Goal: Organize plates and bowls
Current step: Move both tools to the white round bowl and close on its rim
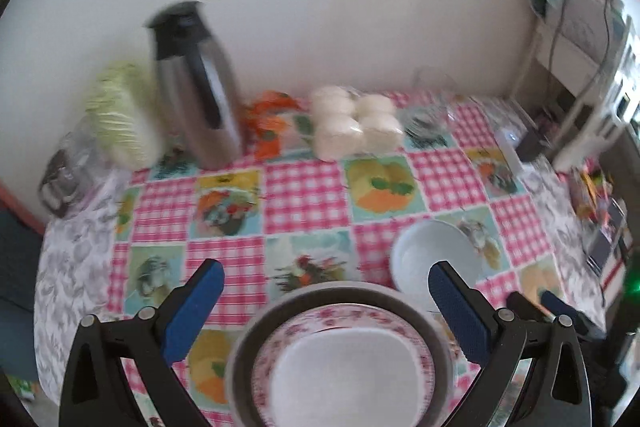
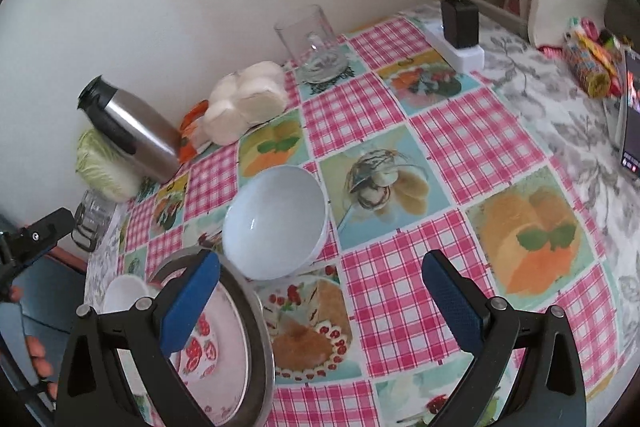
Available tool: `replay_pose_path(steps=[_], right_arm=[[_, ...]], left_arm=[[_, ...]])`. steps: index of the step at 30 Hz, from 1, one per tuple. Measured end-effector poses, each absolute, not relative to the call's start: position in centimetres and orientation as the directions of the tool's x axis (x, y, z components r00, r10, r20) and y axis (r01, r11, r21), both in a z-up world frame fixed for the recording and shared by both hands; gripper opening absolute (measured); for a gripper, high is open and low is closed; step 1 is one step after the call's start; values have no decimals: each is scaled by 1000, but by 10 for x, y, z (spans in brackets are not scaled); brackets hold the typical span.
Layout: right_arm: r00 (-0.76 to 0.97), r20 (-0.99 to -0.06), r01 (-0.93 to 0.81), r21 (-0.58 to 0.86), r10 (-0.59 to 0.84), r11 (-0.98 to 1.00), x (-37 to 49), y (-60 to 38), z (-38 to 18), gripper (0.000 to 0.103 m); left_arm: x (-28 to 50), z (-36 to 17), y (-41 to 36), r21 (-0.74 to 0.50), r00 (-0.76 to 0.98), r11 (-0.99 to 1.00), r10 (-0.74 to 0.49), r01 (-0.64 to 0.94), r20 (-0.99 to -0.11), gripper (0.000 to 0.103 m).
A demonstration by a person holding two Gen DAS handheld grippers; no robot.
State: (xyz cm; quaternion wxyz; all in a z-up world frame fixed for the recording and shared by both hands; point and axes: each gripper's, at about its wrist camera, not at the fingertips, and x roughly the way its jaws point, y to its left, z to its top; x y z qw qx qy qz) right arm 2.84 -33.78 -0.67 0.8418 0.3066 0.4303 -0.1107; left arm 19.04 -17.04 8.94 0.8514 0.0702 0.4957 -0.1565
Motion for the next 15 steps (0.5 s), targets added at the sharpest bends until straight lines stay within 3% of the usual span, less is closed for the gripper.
replay_pose_path(steps=[3,15], right_arm=[[604,-791,452,439,95,776,37,-340,-14,101],[572,-808,458,458,142,762,69,-344,-58,101]], left_arm=[[210,76,-199,-25,360,933,-164,360,-918,103],[261,12,-277,148,265,910,44,388,-963,103]])
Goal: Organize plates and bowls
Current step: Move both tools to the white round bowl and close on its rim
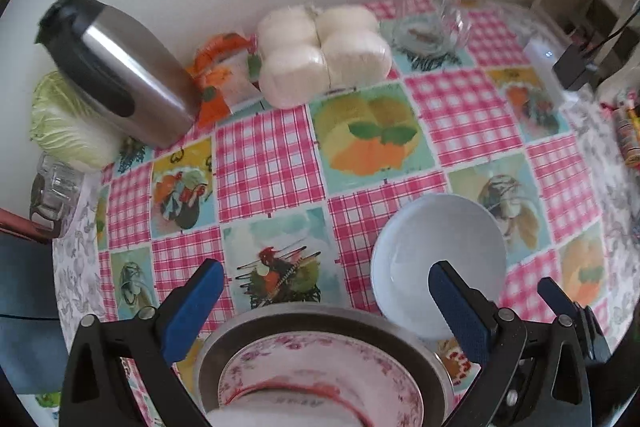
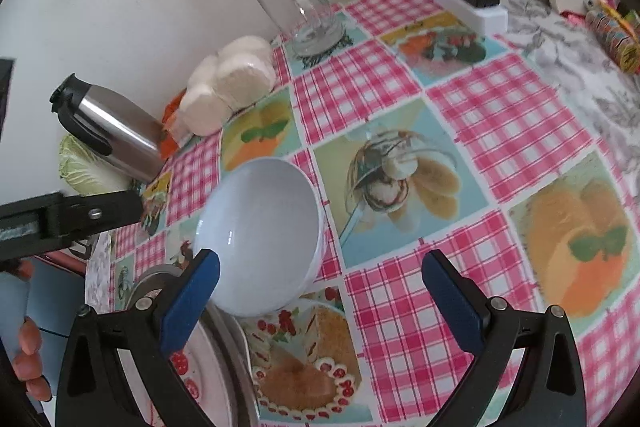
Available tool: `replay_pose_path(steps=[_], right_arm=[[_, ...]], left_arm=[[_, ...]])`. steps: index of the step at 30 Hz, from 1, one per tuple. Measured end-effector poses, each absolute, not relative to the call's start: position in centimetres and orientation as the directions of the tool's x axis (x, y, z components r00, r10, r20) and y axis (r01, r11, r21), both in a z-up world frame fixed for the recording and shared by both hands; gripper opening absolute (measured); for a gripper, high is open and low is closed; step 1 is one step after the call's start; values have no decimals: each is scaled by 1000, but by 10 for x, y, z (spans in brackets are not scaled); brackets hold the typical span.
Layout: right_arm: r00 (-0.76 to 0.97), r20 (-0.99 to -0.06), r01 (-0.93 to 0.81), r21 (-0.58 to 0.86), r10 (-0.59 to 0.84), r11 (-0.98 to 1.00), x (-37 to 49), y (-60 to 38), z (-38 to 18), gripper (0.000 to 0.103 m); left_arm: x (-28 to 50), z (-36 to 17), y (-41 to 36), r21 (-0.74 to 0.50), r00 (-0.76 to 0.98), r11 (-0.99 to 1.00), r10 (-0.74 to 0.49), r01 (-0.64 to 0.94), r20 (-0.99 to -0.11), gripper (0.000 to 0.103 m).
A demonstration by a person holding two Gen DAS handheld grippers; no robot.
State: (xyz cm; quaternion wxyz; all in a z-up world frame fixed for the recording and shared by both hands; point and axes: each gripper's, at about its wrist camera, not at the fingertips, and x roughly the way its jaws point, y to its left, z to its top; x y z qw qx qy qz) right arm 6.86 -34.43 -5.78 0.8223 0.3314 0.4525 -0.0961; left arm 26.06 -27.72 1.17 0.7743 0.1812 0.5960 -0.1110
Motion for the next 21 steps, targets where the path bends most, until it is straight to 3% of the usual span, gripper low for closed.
replay_pose_path(steps=[3,6,14,21], right_arm=[[559,-817,462,450,144,764,74,-344,-67,101],[554,-819,459,449,148,767,78,-343,-72,101],[542,-825,452,445,158,773,89,-339,-83,100],[537,-826,451,454,173,769,94,-337,-91,80]], left_arm=[[270,-3,-285,177,240,909,89,378,-967,101],[277,-18,-291,186,205,907,114,378,-972,89],[286,-45,-306,214,150,892,167,398,-975,75],[290,-64,-313,216,114,889,185,403,-976,66]])
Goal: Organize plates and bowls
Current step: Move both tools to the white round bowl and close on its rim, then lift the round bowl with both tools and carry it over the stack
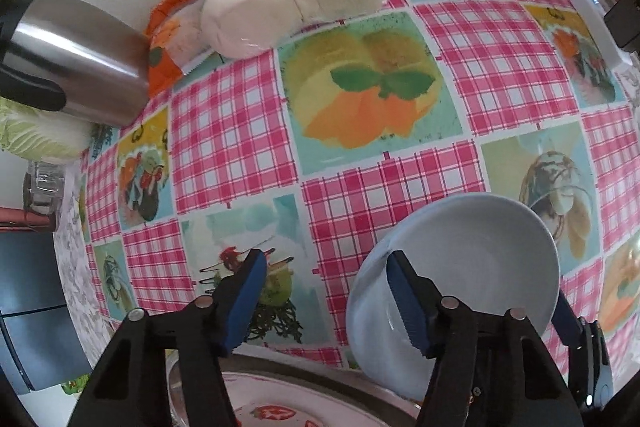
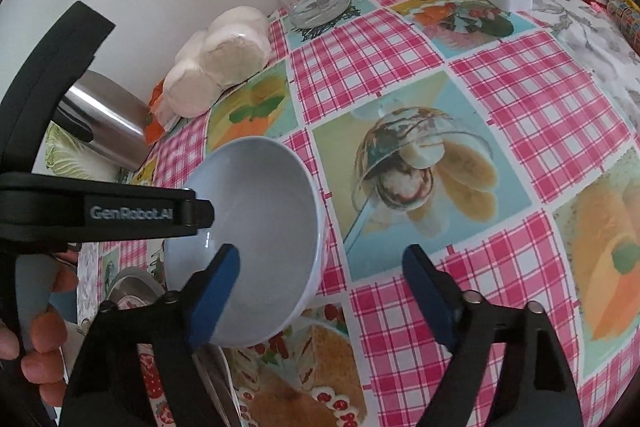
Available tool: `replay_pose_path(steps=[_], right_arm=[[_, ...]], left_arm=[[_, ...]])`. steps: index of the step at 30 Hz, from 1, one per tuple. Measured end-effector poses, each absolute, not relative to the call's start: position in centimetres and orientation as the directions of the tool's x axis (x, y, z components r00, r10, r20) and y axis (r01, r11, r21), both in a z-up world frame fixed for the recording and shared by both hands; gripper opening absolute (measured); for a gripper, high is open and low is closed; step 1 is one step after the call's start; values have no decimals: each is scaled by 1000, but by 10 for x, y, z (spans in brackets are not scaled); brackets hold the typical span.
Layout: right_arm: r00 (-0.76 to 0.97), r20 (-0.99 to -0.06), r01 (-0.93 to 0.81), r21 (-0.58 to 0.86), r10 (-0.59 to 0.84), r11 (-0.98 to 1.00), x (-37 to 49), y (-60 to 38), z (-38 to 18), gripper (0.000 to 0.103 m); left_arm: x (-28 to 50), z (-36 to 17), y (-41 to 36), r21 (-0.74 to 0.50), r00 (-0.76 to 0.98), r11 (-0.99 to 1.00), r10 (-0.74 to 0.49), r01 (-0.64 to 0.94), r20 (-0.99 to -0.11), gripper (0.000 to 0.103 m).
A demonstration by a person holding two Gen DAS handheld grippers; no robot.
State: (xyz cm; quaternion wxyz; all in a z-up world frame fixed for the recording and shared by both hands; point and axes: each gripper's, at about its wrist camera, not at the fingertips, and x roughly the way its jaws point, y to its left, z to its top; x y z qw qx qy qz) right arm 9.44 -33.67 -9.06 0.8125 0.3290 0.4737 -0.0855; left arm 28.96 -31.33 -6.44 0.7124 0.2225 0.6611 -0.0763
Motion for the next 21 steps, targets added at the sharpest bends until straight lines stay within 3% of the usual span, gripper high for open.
replay_pose_path(steps=[6,10,16,21], right_arm=[[533,-827,454,457,178,765,97,-335,-93,57],[528,-826,453,469,196,758,98,-333,-95,40],[544,-809,436,499,222,749,99,-333,-95,27],[552,-802,431,507,227,746,98,-333,-95,22]], left_arm=[[290,-67,-317,203,91,884,182,421,-979,60],[289,-66,-319,199,84,882,181,426,-980,50],[285,-67,-326,194,76,875,178,443,-981,36],[279,-68,-333,177,73,869,161,462,-984,28]])
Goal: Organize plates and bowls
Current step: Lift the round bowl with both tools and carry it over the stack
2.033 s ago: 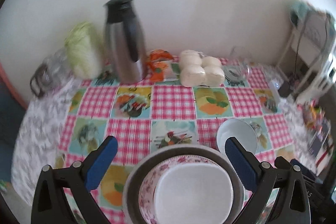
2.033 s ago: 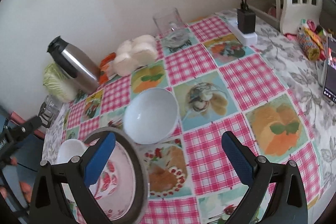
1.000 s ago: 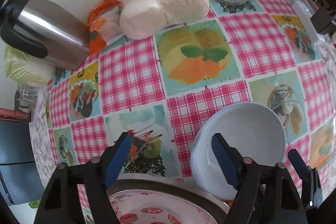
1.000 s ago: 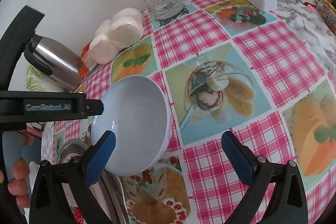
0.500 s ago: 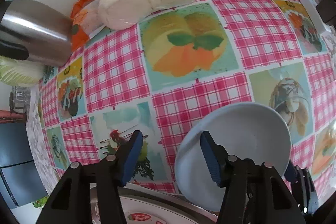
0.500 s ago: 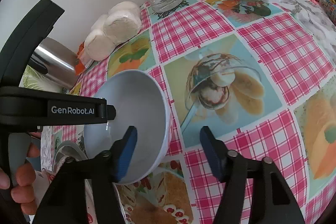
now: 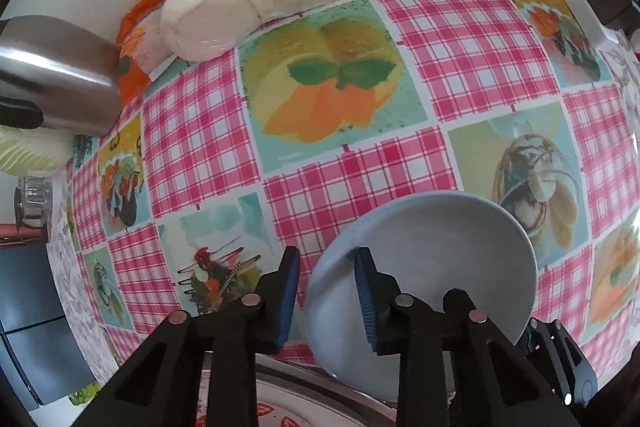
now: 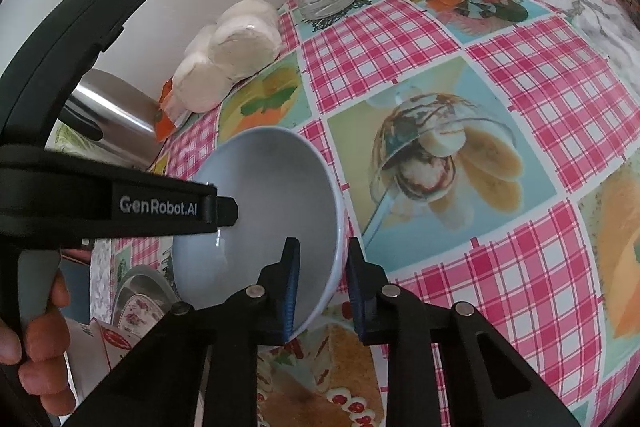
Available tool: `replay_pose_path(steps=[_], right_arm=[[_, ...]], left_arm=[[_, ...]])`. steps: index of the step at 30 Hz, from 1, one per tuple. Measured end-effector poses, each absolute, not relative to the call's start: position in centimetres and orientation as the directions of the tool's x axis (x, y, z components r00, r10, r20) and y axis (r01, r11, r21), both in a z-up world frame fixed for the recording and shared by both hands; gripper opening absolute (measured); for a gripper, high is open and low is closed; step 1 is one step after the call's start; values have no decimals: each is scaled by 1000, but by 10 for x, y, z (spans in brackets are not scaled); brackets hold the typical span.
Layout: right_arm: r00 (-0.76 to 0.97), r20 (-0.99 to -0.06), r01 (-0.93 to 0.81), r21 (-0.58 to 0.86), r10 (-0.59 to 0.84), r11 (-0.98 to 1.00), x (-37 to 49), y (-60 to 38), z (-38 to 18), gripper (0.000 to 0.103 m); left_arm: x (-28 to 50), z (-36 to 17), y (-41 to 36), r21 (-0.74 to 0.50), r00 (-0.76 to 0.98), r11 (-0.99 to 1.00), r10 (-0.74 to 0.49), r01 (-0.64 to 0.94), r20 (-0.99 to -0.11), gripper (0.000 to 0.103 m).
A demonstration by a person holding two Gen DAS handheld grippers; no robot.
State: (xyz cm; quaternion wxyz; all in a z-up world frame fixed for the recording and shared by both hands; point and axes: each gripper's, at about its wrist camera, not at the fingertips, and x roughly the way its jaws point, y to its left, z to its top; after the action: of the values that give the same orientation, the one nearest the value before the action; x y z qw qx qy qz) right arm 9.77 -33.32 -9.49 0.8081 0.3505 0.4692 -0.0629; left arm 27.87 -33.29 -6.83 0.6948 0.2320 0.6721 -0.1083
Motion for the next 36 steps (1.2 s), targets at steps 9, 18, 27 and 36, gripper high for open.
replay_pose_path(steps=[9,18,27,36], right_arm=[[560,-798,456,521,222,721,85,-355,-95,17],[564,-804,499,514,190,698,63,-388,-95,14],[530,-826,498,488,193,717,53,-385,-92,14],[517,-839,510,461,169,727,39,-385,-73,15]], left_arm=[[259,-67,-352,120,55,859,107,498,-993,24],[223,-69,-374,25,28,868,13,496,-1000,24],[193,-65,-357,-37,97,909,-85,415,-992,20],[166,-29,-333,-102,157,902,-184,420,-970,20]])
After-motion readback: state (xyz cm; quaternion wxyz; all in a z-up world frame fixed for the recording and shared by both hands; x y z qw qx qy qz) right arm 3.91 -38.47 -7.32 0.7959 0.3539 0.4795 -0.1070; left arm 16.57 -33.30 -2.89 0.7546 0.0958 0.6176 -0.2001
